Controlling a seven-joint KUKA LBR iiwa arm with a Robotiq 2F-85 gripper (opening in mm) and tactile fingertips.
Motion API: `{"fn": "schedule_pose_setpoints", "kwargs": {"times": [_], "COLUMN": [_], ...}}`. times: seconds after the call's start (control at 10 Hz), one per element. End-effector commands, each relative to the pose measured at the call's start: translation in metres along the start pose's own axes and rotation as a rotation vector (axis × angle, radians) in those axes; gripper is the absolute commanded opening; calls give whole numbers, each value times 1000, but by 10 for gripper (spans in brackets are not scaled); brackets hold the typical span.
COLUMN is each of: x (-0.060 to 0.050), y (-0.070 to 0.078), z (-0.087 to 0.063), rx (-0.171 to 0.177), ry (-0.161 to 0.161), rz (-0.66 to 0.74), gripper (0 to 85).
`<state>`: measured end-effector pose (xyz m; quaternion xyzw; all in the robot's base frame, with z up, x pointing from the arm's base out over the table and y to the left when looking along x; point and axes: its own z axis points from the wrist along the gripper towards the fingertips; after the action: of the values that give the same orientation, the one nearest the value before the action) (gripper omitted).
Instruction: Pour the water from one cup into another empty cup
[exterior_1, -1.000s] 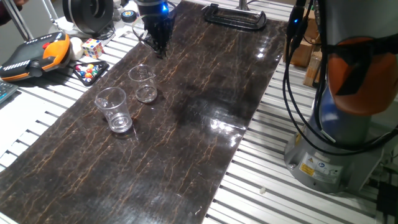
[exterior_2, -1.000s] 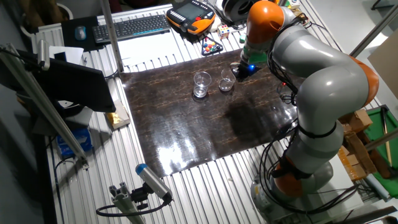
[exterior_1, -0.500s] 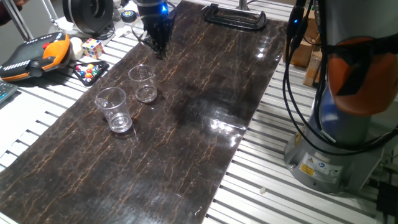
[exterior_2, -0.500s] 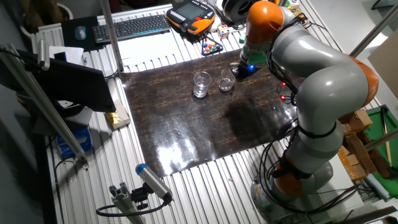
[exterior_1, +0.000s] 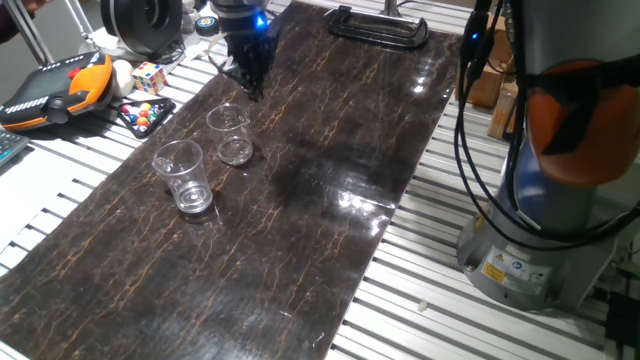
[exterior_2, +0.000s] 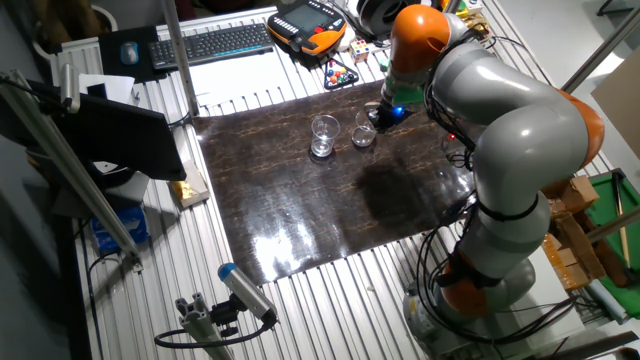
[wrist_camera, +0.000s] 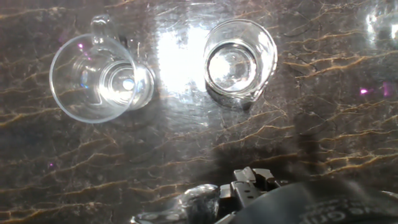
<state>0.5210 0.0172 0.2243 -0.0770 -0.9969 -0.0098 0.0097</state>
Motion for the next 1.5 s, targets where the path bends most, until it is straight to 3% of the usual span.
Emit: {"fn": "schedule_pose_setpoints", "kwargs": {"times": [0.0, 0.3, 0.4, 0.6, 0.8, 1.4], "x": [-5, -20, -25, -34, -42, -46], "y": [1, 2, 3, 6, 11, 9], "z": [3, 14, 16, 16, 18, 19], "rx": [-22, -32, -40, -69, -68, -76], "ry": [2, -3, -22, -11, -8, 14], "rz": [30, 53, 52, -2, -24, 75], "gripper": [7, 7, 7, 7, 7, 7]}}
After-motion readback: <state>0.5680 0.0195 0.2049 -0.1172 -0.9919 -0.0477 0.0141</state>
